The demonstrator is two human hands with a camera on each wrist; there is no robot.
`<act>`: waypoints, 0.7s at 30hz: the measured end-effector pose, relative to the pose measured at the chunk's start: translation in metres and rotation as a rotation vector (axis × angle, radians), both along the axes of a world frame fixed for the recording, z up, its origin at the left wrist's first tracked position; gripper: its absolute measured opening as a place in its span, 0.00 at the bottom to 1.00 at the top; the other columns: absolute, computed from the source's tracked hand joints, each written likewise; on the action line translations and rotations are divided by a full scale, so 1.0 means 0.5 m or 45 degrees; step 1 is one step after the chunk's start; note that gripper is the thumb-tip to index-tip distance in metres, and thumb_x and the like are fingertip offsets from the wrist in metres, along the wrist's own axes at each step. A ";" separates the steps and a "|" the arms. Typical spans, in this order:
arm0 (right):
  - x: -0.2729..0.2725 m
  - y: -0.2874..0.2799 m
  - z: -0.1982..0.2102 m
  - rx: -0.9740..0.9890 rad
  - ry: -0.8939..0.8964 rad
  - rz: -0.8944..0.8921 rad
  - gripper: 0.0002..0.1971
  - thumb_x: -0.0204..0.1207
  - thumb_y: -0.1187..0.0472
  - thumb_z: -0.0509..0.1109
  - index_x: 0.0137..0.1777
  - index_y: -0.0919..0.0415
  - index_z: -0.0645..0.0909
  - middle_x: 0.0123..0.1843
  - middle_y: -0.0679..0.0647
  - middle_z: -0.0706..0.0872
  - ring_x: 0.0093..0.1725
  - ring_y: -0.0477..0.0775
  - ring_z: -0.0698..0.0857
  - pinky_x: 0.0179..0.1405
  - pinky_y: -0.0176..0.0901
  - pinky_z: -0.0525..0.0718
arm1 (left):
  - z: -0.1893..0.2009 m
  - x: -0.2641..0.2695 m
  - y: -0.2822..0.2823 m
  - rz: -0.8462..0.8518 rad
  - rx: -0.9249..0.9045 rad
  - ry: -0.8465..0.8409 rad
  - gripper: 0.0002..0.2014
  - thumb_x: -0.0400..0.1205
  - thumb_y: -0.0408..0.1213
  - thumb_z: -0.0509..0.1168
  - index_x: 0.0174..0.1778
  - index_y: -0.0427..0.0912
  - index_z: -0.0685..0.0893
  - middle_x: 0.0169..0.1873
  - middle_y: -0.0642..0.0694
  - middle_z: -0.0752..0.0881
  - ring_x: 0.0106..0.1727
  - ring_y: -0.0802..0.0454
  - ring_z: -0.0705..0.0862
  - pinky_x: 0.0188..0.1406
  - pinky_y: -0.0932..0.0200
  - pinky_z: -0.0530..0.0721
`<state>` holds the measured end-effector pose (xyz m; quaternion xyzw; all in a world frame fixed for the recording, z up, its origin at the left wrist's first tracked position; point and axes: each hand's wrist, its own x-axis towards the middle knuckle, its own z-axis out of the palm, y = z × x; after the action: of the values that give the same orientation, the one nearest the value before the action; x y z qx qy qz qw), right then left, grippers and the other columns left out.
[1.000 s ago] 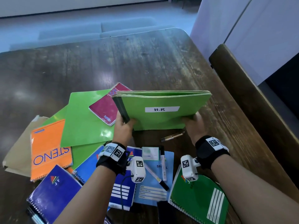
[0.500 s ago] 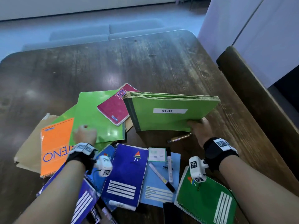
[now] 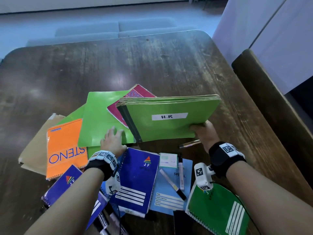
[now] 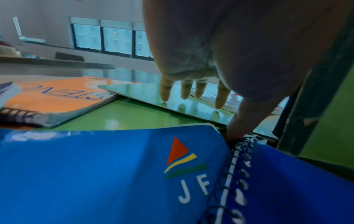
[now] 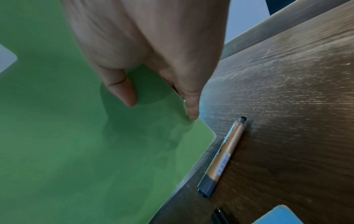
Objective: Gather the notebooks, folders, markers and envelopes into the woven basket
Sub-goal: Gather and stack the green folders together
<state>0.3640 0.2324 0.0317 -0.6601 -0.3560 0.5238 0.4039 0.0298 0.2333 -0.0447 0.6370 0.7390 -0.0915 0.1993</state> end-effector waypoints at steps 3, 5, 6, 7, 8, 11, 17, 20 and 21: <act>-0.007 0.002 0.006 -0.015 -0.040 0.005 0.15 0.76 0.78 0.67 0.45 0.55 0.82 0.44 0.52 0.88 0.44 0.52 0.84 0.43 0.43 0.81 | 0.005 0.002 0.000 -0.133 0.037 0.113 0.34 0.78 0.42 0.72 0.79 0.50 0.67 0.83 0.39 0.61 0.80 0.38 0.67 0.74 0.34 0.74; -0.007 0.003 0.003 -0.034 -0.042 -0.001 0.14 0.76 0.77 0.67 0.47 0.55 0.83 0.48 0.53 0.89 0.50 0.56 0.86 0.54 0.49 0.84 | 0.011 -0.006 0.003 -0.233 0.058 0.169 0.29 0.80 0.42 0.70 0.78 0.48 0.70 0.81 0.37 0.67 0.76 0.37 0.72 0.69 0.36 0.79; -0.007 0.003 0.001 -0.045 -0.046 -0.001 0.13 0.76 0.76 0.67 0.47 0.55 0.83 0.49 0.53 0.90 0.52 0.58 0.86 0.59 0.52 0.84 | 0.015 -0.010 0.003 -0.268 0.060 0.167 0.28 0.81 0.43 0.69 0.78 0.48 0.70 0.80 0.37 0.68 0.75 0.37 0.74 0.68 0.37 0.81; -0.008 0.003 0.003 -0.049 -0.041 0.000 0.14 0.77 0.76 0.67 0.48 0.55 0.83 0.50 0.53 0.90 0.54 0.59 0.86 0.61 0.52 0.83 | 0.021 -0.015 0.003 -0.289 0.061 0.150 0.27 0.82 0.43 0.67 0.78 0.48 0.70 0.81 0.37 0.67 0.75 0.37 0.75 0.67 0.38 0.82; -0.008 0.004 0.006 -0.041 -0.030 0.002 0.14 0.77 0.76 0.66 0.48 0.55 0.83 0.49 0.51 0.90 0.54 0.58 0.86 0.61 0.51 0.83 | 0.028 -0.020 0.002 -0.292 0.073 0.126 0.27 0.83 0.44 0.66 0.79 0.49 0.70 0.82 0.37 0.67 0.75 0.37 0.75 0.67 0.39 0.82; -0.007 0.010 0.029 0.003 0.016 0.046 0.19 0.78 0.80 0.65 0.52 0.54 0.84 0.47 0.47 0.91 0.52 0.52 0.88 0.54 0.43 0.85 | 0.059 -0.035 -0.004 -0.270 0.132 0.028 0.25 0.87 0.46 0.60 0.82 0.52 0.69 0.82 0.41 0.68 0.76 0.39 0.76 0.69 0.39 0.81; -0.011 0.009 0.075 0.098 0.007 0.093 0.21 0.84 0.73 0.66 0.74 0.57 0.76 0.57 0.42 0.90 0.55 0.42 0.88 0.57 0.40 0.86 | 0.164 -0.081 -0.013 -0.239 0.648 0.074 0.21 0.84 0.31 0.62 0.73 0.49 0.81 0.65 0.43 0.87 0.56 0.40 0.89 0.52 0.43 0.82; -0.036 0.003 0.093 0.086 0.078 0.081 0.25 0.86 0.71 0.63 0.82 0.58 0.67 0.63 0.45 0.85 0.55 0.41 0.86 0.51 0.35 0.85 | 0.231 -0.113 -0.012 -0.191 0.854 0.090 0.18 0.79 0.27 0.66 0.64 0.45 0.84 0.50 0.41 0.91 0.44 0.38 0.88 0.43 0.47 0.77; -0.048 0.000 0.100 0.093 0.091 0.063 0.26 0.86 0.71 0.63 0.83 0.59 0.65 0.69 0.47 0.83 0.56 0.42 0.84 0.52 0.35 0.84 | 0.257 -0.123 -0.011 -0.179 0.914 0.073 0.16 0.79 0.27 0.66 0.62 0.44 0.83 0.48 0.41 0.90 0.42 0.37 0.87 0.43 0.46 0.77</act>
<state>0.3400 0.2324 0.0815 -0.6168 -0.3764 0.5437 0.4269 -0.0318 0.2280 0.0838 0.7129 0.6837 0.1423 -0.0646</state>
